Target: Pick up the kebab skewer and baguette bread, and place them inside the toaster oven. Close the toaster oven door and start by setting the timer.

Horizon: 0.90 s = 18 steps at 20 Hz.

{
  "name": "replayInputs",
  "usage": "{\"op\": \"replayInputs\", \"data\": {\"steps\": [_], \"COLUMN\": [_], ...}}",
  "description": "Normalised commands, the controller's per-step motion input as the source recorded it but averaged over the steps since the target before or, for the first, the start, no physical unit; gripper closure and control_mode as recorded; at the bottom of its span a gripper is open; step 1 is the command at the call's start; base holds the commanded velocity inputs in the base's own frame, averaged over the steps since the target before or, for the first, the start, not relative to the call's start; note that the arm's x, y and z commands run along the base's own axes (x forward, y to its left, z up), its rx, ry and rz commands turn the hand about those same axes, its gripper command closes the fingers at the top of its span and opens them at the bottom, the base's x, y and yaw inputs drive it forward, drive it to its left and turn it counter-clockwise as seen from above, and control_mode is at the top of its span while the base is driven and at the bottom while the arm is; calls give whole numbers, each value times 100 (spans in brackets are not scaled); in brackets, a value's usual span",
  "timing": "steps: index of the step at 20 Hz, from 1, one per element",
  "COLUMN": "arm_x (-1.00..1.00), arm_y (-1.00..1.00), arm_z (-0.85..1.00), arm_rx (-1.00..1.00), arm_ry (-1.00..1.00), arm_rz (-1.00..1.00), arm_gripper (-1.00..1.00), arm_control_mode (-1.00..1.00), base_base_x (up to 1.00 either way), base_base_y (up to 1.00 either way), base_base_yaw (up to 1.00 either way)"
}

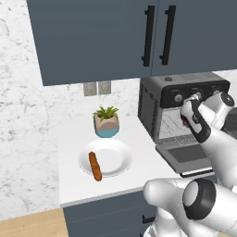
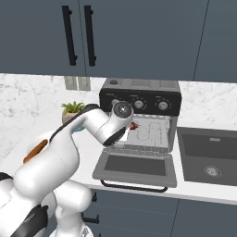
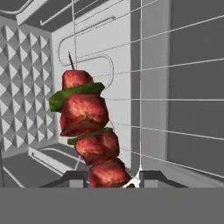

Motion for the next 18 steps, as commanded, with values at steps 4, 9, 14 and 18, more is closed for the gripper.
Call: {"op": "replayInputs", "data": {"steps": [4,9,14,18], "arm_x": [37,30,29,10], "arm_y": [-2,-11,-4,0], "arm_z": [-4,-3,-1,0], "arm_rx": [0,0,0,0], "arm_ry": [0,0,0,1], "arm_rz": [0,0,0,0], "arm_gripper": [100,100,100,-100], "arm_control_mode": [-100,-100,-100,-100], "base_base_x": [0,0,0,0], "base_base_y": [0,0,0,0], "base_base_yaw": [0,0,0,0]}}
